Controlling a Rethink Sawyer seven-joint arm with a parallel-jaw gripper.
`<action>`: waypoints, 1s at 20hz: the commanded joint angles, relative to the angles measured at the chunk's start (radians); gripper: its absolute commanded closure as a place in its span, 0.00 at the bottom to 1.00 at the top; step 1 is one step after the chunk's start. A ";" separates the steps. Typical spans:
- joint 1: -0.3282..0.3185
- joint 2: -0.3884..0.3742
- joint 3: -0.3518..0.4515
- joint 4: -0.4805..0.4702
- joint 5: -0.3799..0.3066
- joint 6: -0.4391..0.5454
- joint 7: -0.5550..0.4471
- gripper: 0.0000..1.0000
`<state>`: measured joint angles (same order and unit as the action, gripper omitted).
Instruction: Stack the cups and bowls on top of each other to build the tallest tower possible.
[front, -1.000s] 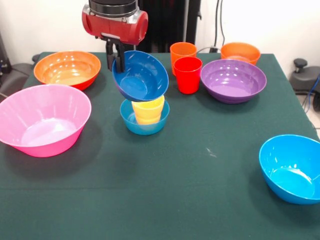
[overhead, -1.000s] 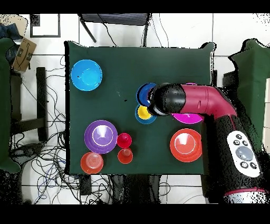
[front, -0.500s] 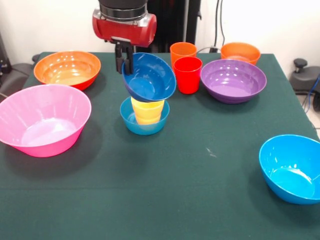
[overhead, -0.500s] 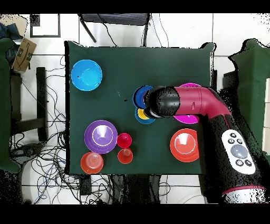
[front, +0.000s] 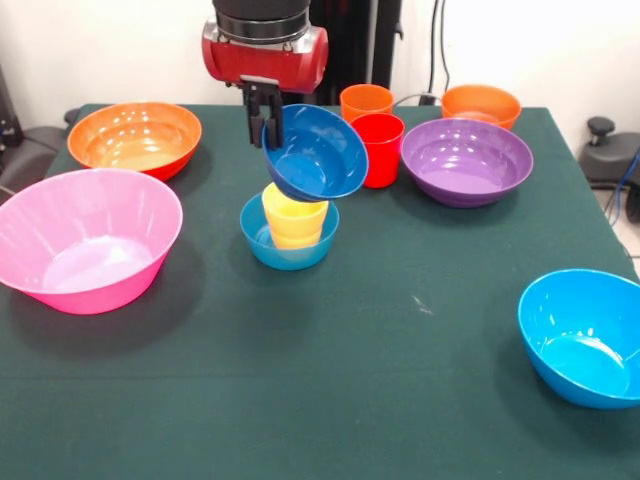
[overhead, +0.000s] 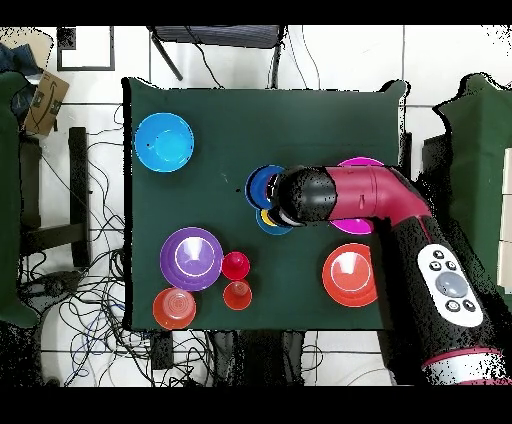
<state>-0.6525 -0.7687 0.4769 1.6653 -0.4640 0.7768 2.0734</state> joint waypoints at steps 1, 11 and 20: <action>-0.021 0.031 0.059 0.056 -0.138 -0.111 -0.234 1.00; -0.061 0.048 0.076 0.069 -0.196 -0.142 -0.229 1.00; -0.073 0.061 0.111 0.096 -0.175 -0.116 -0.215 1.00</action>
<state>-0.7292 -0.7555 0.5191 1.6958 -0.5750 0.6904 2.0734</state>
